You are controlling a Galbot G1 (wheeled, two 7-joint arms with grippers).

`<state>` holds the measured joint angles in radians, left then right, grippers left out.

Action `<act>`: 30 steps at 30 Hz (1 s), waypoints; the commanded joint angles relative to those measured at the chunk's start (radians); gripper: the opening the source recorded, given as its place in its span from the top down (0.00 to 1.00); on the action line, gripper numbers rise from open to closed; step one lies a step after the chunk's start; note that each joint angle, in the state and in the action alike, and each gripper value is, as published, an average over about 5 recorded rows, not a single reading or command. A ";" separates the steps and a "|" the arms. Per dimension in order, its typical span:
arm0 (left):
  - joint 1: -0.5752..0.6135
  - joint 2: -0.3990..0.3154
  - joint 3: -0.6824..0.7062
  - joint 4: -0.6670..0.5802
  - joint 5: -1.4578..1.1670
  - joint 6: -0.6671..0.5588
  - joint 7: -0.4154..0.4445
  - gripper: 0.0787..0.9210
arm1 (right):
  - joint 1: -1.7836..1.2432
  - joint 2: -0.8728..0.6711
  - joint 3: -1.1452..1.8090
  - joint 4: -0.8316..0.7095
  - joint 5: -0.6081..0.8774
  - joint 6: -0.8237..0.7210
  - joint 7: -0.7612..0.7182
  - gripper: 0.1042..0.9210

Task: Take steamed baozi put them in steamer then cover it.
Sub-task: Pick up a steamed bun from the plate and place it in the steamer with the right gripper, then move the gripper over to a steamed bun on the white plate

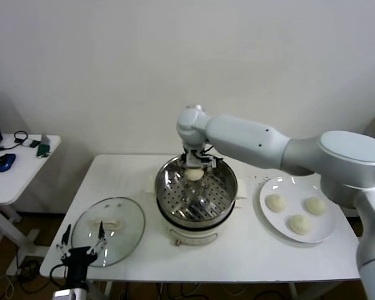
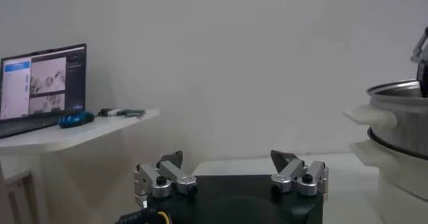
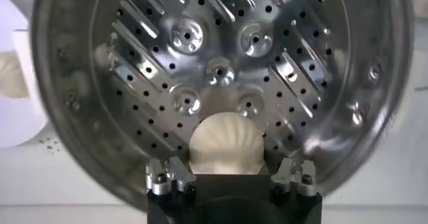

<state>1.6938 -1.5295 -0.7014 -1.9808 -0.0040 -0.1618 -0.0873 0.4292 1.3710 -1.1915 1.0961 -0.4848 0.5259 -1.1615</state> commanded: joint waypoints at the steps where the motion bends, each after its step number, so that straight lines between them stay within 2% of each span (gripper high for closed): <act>1: -0.007 -0.002 -0.003 0.002 0.010 0.008 -0.001 0.12 | -0.048 0.022 0.015 -0.012 -0.052 0.014 0.010 0.19; 5: -0.002 -0.005 -0.004 0.004 0.014 0.006 -0.002 0.12 | -0.047 0.009 0.028 0.011 -0.058 0.015 0.010 0.13; 9: -0.001 -0.005 -0.002 0.005 0.016 0.005 -0.003 0.12 | -0.022 -0.028 0.039 0.055 -0.034 0.015 -0.002 0.12; 18: 0.008 -0.005 0.003 0.001 0.024 0.002 -0.003 0.12 | 0.183 -0.210 -0.016 0.166 0.216 -0.050 -0.067 0.12; 22: 0.010 -0.006 0.004 -0.001 0.028 0.001 -0.002 0.12 | 0.298 -0.324 -0.128 0.178 0.432 -0.192 -0.046 0.12; 27: 0.010 -0.004 0.006 0.000 0.028 0.000 -0.001 0.12 | 0.403 -0.468 -0.326 0.187 0.754 -0.423 0.087 0.12; 30: 0.010 -0.004 0.011 -0.002 0.028 0.004 0.000 0.12 | 0.378 -0.555 -0.341 0.189 0.792 -0.531 0.126 0.12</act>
<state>1.7039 -1.5352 -0.6951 -1.9823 0.0242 -0.1609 -0.0886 0.6847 1.0466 -1.3582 1.2534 -0.0426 0.2779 -1.1369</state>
